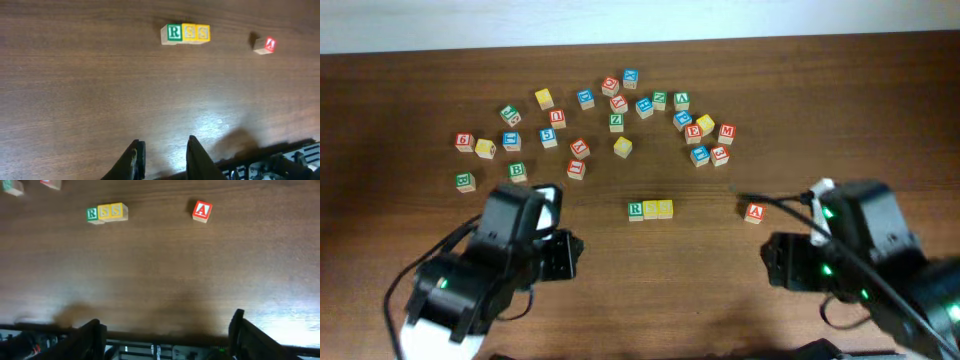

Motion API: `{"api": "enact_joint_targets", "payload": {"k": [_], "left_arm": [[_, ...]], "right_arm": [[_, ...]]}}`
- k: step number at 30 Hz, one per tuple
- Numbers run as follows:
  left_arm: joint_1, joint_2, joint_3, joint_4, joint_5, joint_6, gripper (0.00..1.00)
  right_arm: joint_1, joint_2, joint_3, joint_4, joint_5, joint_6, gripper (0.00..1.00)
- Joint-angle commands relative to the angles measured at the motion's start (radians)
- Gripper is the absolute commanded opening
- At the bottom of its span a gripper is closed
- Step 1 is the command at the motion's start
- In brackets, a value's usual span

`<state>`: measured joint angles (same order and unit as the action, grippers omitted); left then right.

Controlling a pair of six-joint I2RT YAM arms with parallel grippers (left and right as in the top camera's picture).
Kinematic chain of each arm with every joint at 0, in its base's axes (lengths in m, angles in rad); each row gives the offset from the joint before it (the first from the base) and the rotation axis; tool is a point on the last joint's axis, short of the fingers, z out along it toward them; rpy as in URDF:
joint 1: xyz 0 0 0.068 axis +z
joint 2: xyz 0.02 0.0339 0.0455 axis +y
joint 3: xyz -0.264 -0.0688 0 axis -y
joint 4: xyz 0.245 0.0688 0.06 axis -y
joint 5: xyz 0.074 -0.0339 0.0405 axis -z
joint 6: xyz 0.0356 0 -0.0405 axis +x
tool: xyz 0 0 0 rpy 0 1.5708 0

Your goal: Spell out RSS

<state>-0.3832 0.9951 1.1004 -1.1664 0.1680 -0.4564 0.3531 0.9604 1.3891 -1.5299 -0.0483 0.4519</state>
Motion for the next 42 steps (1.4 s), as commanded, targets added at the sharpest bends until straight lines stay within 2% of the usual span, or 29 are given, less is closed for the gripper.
{"api": "enact_joint_targets", "payload": {"k": [1, 2, 3, 16, 20, 25, 28, 33, 40, 42], "left_arm": [[0.005, -0.082, 0.000, -0.018, -0.047, 0.001, 0.73], [0.005, -0.092, 0.000, -0.018, -0.076, 0.001, 0.91], [0.005, -0.090, 0.000, -0.018, -0.098, 0.001, 0.99], [0.006, 0.005, 0.000, 0.001, -0.124, 0.001, 0.99], [0.006, 0.005, 0.000, 0.001, -0.124, 0.001, 0.99], [0.006, 0.005, 0.000, 0.001, -0.124, 0.001, 0.99], [0.006, 0.005, 0.000, 0.001, -0.124, 0.001, 0.99], [0.006, 0.005, 0.000, 0.001, -0.124, 0.001, 0.99], [0.006, 0.005, 0.000, 0.001, -0.124, 0.001, 0.99], [0.006, 0.005, 0.000, 0.001, -0.124, 0.001, 0.99]], "right_arm": [[0.000, -0.128, -0.041, 0.006, 0.013, 0.033, 0.98], [0.000, -0.170, -0.063, 0.005, 0.021, 0.033, 0.98], [0.000, -0.182, -0.076, 0.003, 0.024, 0.032, 0.98], [0.000, -0.184, -0.110, -0.002, 0.024, 0.032, 0.98], [-0.077, -0.238, -0.116, 0.010, 0.077, 0.005, 0.98], [-0.204, -0.488, -0.419, 0.450, 0.051, -0.248, 0.98], [-0.291, -0.636, -0.653, 0.651, 0.031, -0.265, 0.98], [-0.296, -0.826, -0.965, 0.969, 0.030, -0.323, 0.99], [-0.342, -0.957, -1.215, 1.269, 0.030, -0.371, 0.98], [-0.342, -0.957, -1.302, 1.419, 0.031, -0.377, 0.98]]}}
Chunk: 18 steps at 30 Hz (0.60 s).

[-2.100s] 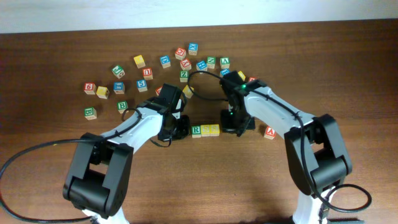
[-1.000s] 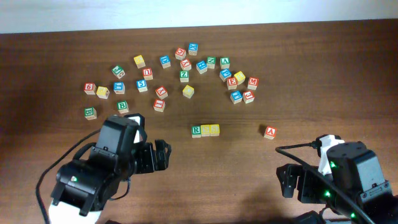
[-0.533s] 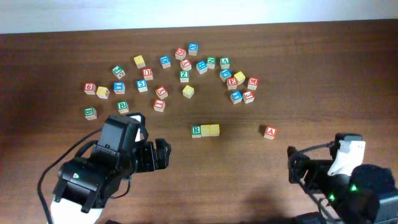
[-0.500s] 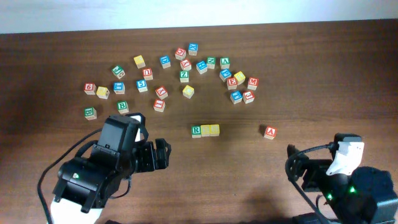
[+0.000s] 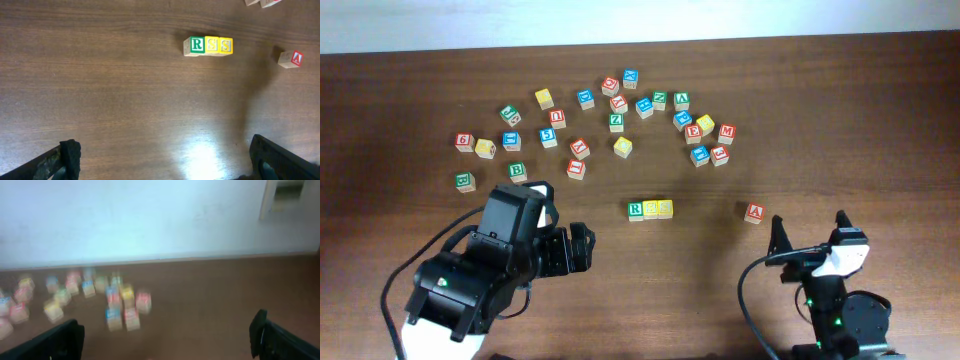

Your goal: Spell out RSS

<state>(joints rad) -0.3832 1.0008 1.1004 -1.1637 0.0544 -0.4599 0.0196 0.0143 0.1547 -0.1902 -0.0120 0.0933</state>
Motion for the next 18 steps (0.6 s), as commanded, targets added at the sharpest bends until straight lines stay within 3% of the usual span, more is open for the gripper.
{"api": "enact_joint_targets", "payload": {"k": [1, 5, 11, 18], "left_arm": [[0.006, -0.001, 0.000, -0.002, -0.010, 0.005, 0.99], [0.006, -0.001, 0.000, -0.002, -0.010, 0.005, 0.99], [0.006, -0.001, 0.000, -0.002, -0.010, 0.005, 0.99], [0.006, -0.001, 0.000, -0.002, -0.010, 0.005, 0.99]], "right_arm": [[-0.009, -0.011, -0.096, 0.124, -0.002, -0.019, 0.98], [-0.016, -0.011, -0.149, 0.153, 0.013, -0.031, 0.98], [-0.040, -0.011, -0.149, 0.109, 0.014, -0.158, 0.98], [-0.040, -0.011, -0.149, 0.108, 0.019, -0.051, 0.98]]}}
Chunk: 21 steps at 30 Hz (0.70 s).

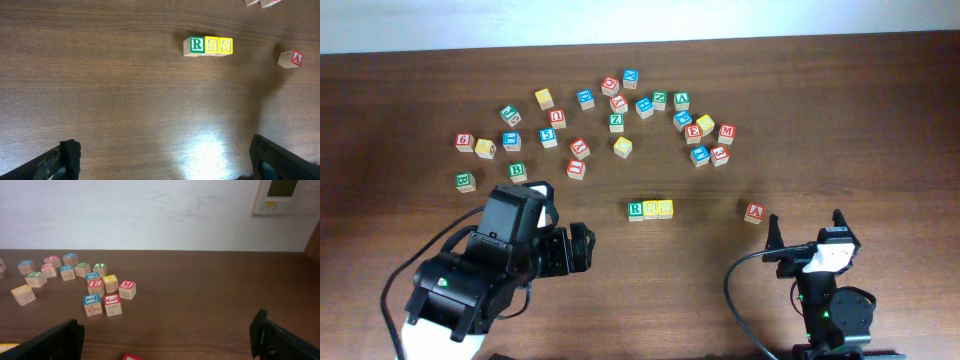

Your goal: Spell out RSS

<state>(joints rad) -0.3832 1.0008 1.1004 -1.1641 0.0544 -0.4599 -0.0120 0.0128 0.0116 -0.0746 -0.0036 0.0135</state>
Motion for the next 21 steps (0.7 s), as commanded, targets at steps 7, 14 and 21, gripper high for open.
{"api": "enact_joint_targets", "payload": {"k": [7, 14, 21], "left_arm": [[0.006, -0.001, 0.000, -0.001, -0.010, 0.005, 0.99], [0.006, -0.001, 0.000, -0.001, -0.010, 0.005, 0.99], [0.042, -0.073, -0.031, -0.025, -0.063, 0.007, 0.99]], "right_arm": [[-0.008, -0.010, -0.006, -0.006, 0.011, 0.028, 0.98], [-0.008, -0.010, -0.006, -0.006, 0.011, 0.028, 0.99], [-0.008, -0.010, -0.006, -0.006, 0.011, 0.028, 0.98]]}}
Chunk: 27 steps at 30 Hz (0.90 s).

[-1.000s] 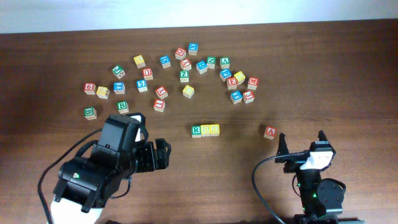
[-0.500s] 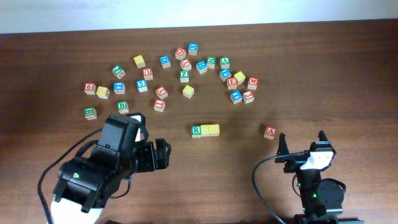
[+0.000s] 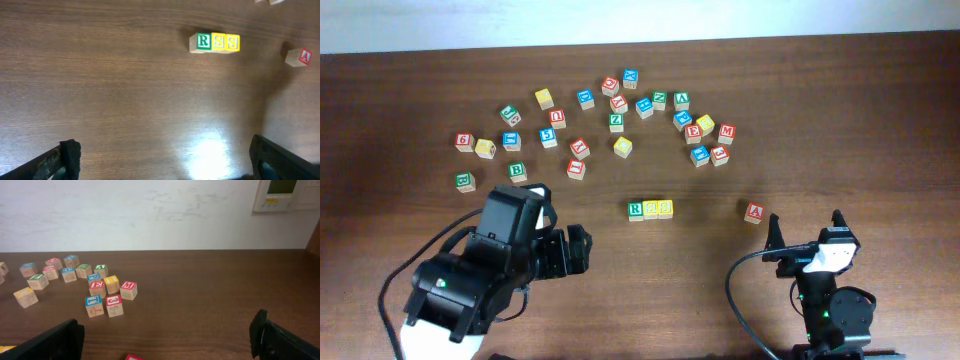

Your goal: Spell out RSS

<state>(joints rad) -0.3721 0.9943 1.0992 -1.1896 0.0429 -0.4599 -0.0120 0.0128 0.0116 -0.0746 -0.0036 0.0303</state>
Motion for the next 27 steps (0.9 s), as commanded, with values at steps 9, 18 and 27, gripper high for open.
{"api": "enact_joint_targets", "payload": {"k": [9, 18, 27], "left_arm": [[0.191, -0.518, -0.491, 0.583, 0.171, 0.476, 0.99], [0.414, -0.937, -0.932, 0.933, 0.171, 0.476, 0.99], [0.450, -0.990, -1.090, 1.238, 0.123, 0.475, 0.99]], "right_arm": [[-0.008, -0.010, -0.006, -0.006, 0.011, 0.011, 0.98], [-0.008, -0.010, -0.006, -0.006, 0.011, 0.011, 0.98], [-0.008, -0.010, -0.006, -0.006, 0.011, 0.011, 0.98]]}}
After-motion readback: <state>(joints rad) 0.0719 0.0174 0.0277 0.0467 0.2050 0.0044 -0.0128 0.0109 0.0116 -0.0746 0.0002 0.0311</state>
